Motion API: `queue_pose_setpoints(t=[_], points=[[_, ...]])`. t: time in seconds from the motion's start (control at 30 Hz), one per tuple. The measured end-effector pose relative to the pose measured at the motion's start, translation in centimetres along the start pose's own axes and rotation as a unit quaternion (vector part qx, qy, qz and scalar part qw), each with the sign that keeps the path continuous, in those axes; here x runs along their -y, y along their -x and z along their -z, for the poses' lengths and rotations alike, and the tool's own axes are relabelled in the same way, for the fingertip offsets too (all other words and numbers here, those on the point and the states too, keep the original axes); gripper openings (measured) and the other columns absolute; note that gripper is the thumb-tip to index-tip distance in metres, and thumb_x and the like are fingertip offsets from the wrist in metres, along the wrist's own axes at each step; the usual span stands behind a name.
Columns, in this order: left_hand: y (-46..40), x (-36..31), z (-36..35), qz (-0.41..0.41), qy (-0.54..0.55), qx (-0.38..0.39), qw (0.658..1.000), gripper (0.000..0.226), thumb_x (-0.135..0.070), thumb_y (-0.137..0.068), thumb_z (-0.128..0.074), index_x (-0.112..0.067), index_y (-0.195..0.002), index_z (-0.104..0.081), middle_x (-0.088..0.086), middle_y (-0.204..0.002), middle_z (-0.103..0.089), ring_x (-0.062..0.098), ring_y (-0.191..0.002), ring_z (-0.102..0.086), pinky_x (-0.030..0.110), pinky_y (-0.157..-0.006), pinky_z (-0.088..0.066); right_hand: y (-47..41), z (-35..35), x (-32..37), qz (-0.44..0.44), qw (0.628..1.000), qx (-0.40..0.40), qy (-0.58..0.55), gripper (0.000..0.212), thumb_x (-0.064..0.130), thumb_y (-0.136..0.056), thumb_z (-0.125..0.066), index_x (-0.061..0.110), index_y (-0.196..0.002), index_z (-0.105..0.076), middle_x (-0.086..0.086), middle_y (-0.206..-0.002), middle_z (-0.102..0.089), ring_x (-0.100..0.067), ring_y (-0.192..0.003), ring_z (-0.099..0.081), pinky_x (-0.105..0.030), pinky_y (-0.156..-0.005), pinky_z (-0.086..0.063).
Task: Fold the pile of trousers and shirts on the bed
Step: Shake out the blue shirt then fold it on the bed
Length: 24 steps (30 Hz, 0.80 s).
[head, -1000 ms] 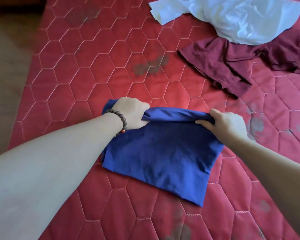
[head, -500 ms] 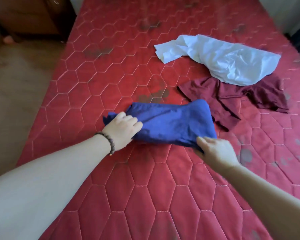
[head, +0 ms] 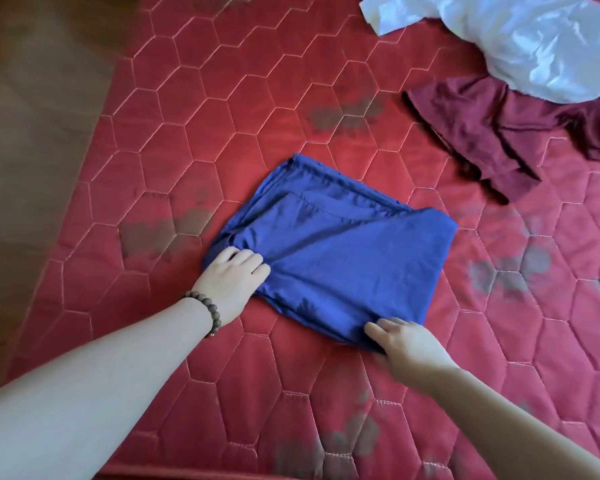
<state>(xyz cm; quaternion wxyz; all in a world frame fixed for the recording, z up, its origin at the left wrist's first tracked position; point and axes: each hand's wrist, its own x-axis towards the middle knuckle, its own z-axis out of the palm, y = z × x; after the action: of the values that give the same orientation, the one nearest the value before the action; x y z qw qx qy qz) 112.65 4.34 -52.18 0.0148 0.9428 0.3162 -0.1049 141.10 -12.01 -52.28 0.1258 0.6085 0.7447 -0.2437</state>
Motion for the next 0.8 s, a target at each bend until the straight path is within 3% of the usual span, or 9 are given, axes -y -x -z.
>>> queue_pose_setpoints(t=[0.07, 0.13, 0.23, 0.3, 0.37, 0.43, 0.53, 0.63, 0.8], points=[[1.2, -0.2, 0.1, 0.028, 0.031, 0.028, 0.999, 0.043, -0.030, -0.074, -0.053, -0.013, -0.113, -0.063, 0.005, -0.114, -0.059, 0.025, -0.115, -0.054, 0.044, -0.109, -0.032, 0.4, -0.1, 0.3, 0.004, 1.000, -0.011, -0.009, 0.036, 0.049, -0.089, -0.048, 0.015, -0.095, -0.061, -0.001, -0.083, -0.062, -0.027, -0.079, -0.062, -0.035, -0.067, -0.049], [2.3, -1.6, 0.1, 0.067, 0.058, 0.034, 0.996, 0.066, -0.050, -0.076, -0.050, -0.010, -0.128, -0.058, 0.013, -0.132, -0.054, 0.029, -0.132, -0.044, 0.051, -0.115, -0.024, 0.2, 0.3, 0.0, 0.013, 0.994, -0.108, 0.014, 0.043, 0.052, -0.087, -0.044, 0.015, -0.093, -0.066, -0.002, -0.080, -0.061, -0.028, -0.073, -0.062, -0.035, -0.062, -0.050], [2.6, -5.4, -0.2, 0.134, 0.094, 0.001, 0.987, 0.083, -0.062, -0.083, -0.037, -0.009, -0.146, -0.039, 0.020, -0.153, -0.032, 0.032, -0.146, -0.021, 0.055, -0.117, -0.016, -2.1, 1.9, -1.7, 0.001, 0.976, -0.213, 0.048, 0.048, 0.050, -0.087, -0.047, 0.015, -0.114, -0.067, -0.012, -0.116, -0.062, -0.034, -0.099, -0.060, -0.043, -0.080, -0.049], [1.8, -8.2, -0.4, 0.206, 0.123, -0.016, 0.971, 0.088, -0.065, -0.085, -0.032, -0.006, -0.150, -0.029, 0.023, -0.157, -0.020, 0.034, -0.148, -0.011, 0.054, -0.118, -0.012, -4.6, 3.2, -3.3, -0.018, 0.981, -0.182, 0.060, 0.055, 0.053, -0.089, -0.047, 0.021, -0.134, -0.056, -0.015, -0.143, -0.045, -0.035, -0.128, -0.046, -0.051, -0.101, -0.039], [0.4, -10.7, -0.4, 0.314, 0.166, -0.028, 0.934, 0.094, -0.067, -0.084, -0.030, 0.000, -0.149, -0.025, 0.027, -0.156, -0.016, 0.037, -0.148, -0.010, 0.052, -0.119, -0.011, -7.6, 4.3, -4.9, -0.049, 0.986, -0.141, 0.071, 0.063, 0.059, -0.091, -0.041, 0.032, -0.147, -0.035, -0.010, -0.159, -0.020, -0.028, -0.145, -0.021, -0.053, -0.115, -0.019], [-1.1, -12.6, -0.5, 0.412, 0.226, -0.029, 0.882, 0.100, -0.069, -0.083, -0.038, 0.006, -0.147, -0.024, 0.031, -0.155, -0.015, 0.041, -0.146, -0.012, 0.050, -0.118, -0.012, -10.6, 5.3, -6.6, -0.075, 0.985, -0.127, 0.090, 0.066, 0.064, -0.091, -0.029, 0.039, -0.151, -0.017, -0.003, -0.162, -0.002, -0.023, -0.149, -0.004, -0.052, -0.118, -0.006], [-2.7, -13.7, -1.6, 0.479, 0.279, -0.015, 0.832, 0.106, -0.071, -0.083, -0.045, 0.007, -0.149, -0.015, 0.032, -0.156, -0.007, 0.040, -0.147, -0.007, 0.046, -0.119, -0.007, -13.5, 5.5, -8.4, -0.105, 0.985, -0.096, 0.096, 0.069, 0.070, -0.087, -0.010, 0.044, -0.150, 0.000, 0.005, -0.162, 0.010, -0.018, -0.149, 0.007, -0.053, -0.118, -0.002], [-2.6, -12.6, -2.8, 0.469, 0.259, -0.026, 0.844, 0.106, -0.067, -0.084, -0.048, 0.009, -0.149, -0.011, 0.034, -0.155, -0.007, 0.040, -0.147, -0.005, 0.045, -0.120, -0.006, -13.7, 3.9, -8.2, -0.131, 0.983, -0.118, 0.059, 0.068, 0.071, -0.086, -0.003, 0.047, -0.150, 0.002, 0.008, -0.162, 0.008, -0.016, -0.148, 0.007, -0.051, -0.119, -0.002], [-1.8, -7.9, -3.8, 0.357, 0.190, -0.008, 0.915, 0.110, -0.070, -0.082, -0.049, 0.007, -0.150, -0.009, 0.031, -0.156, -0.004, 0.038, -0.148, -0.004, 0.045, -0.121, -0.007, -10.9, 0.5, -4.7, -0.246, 0.954, -0.170, -0.019, 0.064, 0.066, -0.092, -0.010, 0.042, -0.151, -0.004, 0.005, -0.162, 0.002, -0.019, -0.149, 0.003, -0.053, -0.117, 0.002]])
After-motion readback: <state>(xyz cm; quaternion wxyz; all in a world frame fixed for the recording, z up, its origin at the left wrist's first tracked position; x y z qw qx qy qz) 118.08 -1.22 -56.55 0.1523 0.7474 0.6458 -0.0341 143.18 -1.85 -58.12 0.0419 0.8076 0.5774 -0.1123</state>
